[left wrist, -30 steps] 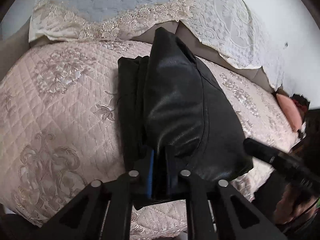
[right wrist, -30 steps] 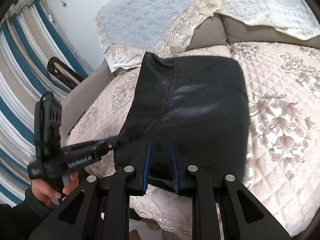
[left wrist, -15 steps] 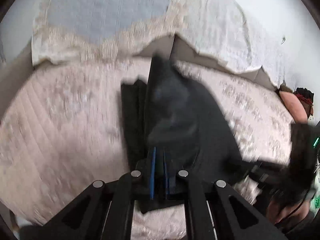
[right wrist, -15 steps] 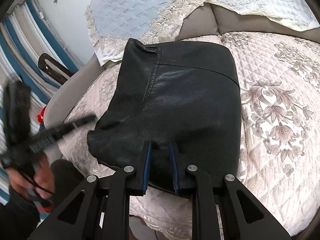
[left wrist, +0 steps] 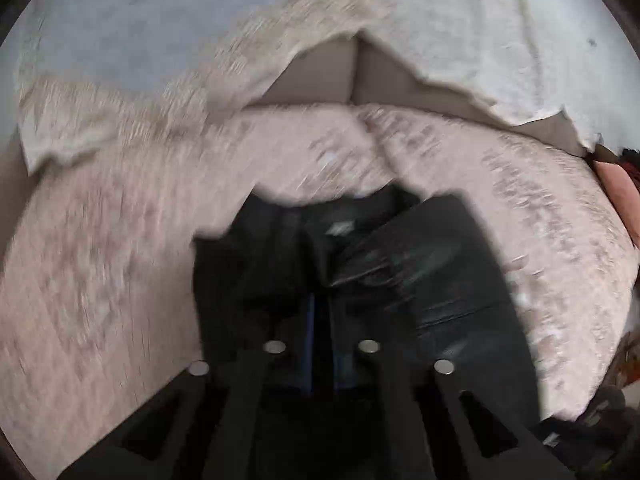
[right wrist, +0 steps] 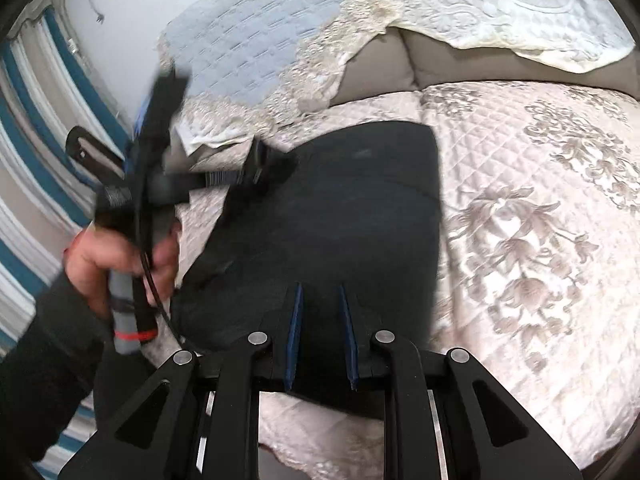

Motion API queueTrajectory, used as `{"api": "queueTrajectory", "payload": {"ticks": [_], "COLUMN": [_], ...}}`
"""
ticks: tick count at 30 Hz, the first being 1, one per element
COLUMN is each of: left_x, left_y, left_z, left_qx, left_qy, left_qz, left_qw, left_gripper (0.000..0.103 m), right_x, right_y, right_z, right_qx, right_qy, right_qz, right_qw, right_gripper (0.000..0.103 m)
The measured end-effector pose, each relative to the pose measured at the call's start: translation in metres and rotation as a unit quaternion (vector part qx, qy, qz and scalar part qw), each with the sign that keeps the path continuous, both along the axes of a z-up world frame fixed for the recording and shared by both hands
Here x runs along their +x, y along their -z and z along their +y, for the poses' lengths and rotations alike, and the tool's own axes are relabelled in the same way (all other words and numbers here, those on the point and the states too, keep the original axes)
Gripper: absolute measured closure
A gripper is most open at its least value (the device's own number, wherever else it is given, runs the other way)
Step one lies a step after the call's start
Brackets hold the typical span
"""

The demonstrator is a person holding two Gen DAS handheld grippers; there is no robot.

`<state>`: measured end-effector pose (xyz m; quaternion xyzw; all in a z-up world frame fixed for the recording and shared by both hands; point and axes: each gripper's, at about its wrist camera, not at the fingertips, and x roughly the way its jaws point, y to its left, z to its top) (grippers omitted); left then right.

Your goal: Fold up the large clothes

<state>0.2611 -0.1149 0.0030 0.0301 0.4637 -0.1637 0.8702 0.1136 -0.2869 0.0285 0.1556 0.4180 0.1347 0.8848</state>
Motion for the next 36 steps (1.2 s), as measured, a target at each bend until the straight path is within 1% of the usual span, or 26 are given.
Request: {"api": "queueTrajectory", "payload": {"ticks": [3,5,8,9,10,12,14,18,21,25,28,30,32,33,34,35,36], "left_x": [-0.016,-0.023,-0.023,-0.021,-0.021,-0.018,-0.016,-0.020,-0.036,-0.077,-0.111,-0.125,-0.130,-0.129,-0.129,-0.130,-0.129], "left_y": [0.018,0.020,0.025,0.028,0.030,0.032,0.031,0.022,0.008,-0.015,-0.026,-0.020,-0.001,0.010,0.016,0.021,0.024], "left_z": [0.014,0.017,0.016,0.016,0.015,0.016,0.016,0.023,0.031,0.041,0.051,0.053,0.056,0.060,0.064,0.068,0.070], "left_qx": [-0.004,-0.005,-0.012,-0.012,-0.011,-0.013,-0.015,-0.036,-0.047,-0.061,-0.084,-0.082,-0.063,-0.061,-0.064,-0.061,-0.053], "left_qy": [-0.002,-0.004,-0.010,-0.010,-0.007,-0.004,-0.001,-0.003,-0.004,0.007,0.018,0.024,0.015,0.006,-0.005,-0.011,-0.021], "left_qz": [-0.007,-0.020,-0.028,-0.032,-0.037,-0.041,-0.040,-0.032,-0.037,-0.064,-0.076,-0.071,-0.052,-0.038,-0.033,-0.037,-0.041], "left_qw": [1.0000,0.9998,0.9995,0.9994,0.9992,0.9991,0.9991,0.9988,0.9982,0.9960,0.9934,0.9938,0.9965,0.9974,0.9974,0.9974,0.9975], "left_gripper": [0.098,0.098,0.098,0.098,0.099,0.099,0.099,0.099,0.099,0.099,0.098,0.098,0.098,0.097,0.098,0.097,0.093], "right_x": [0.008,0.017,0.028,0.032,0.039,0.044,0.044,0.037,0.018,-0.004,-0.012,-0.012,-0.011,-0.010,-0.009,-0.007,-0.006], "right_y": [0.004,0.005,0.005,0.008,0.018,0.032,0.033,0.020,0.004,-0.009,-0.004,0.006,0.015,0.018,0.023,0.025,0.029], "right_z": [-0.005,-0.008,-0.007,-0.005,0.000,0.007,0.008,0.005,0.002,0.012,0.024,0.031,0.036,0.037,0.038,0.039,0.040], "right_qx": [0.001,0.000,-0.007,-0.012,-0.026,-0.041,-0.043,-0.048,-0.041,-0.042,-0.044,-0.049,-0.057,-0.056,-0.059,-0.064,-0.069], "right_qy": [0.007,0.010,0.005,-0.002,-0.016,-0.028,-0.026,-0.017,-0.015,-0.030,-0.048,-0.058,-0.057,-0.059,-0.062,-0.064,-0.067], "right_qz": [0.005,0.005,0.002,0.007,0.021,0.036,0.031,0.029,0.008,-0.016,-0.014,-0.005,-0.001,-0.001,0.000,0.003,0.007], "right_qw": [1.000,1.000,1.000,1.000,0.999,0.998,0.998,0.998,0.999,0.999,0.998,0.997,0.997,0.997,0.996,0.996,0.995], "right_gripper": [0.084,0.084,0.084,0.084,0.083,0.083,0.083,0.083,0.083,0.083,0.083,0.083,0.083,0.083,0.083,0.083,0.082]}}
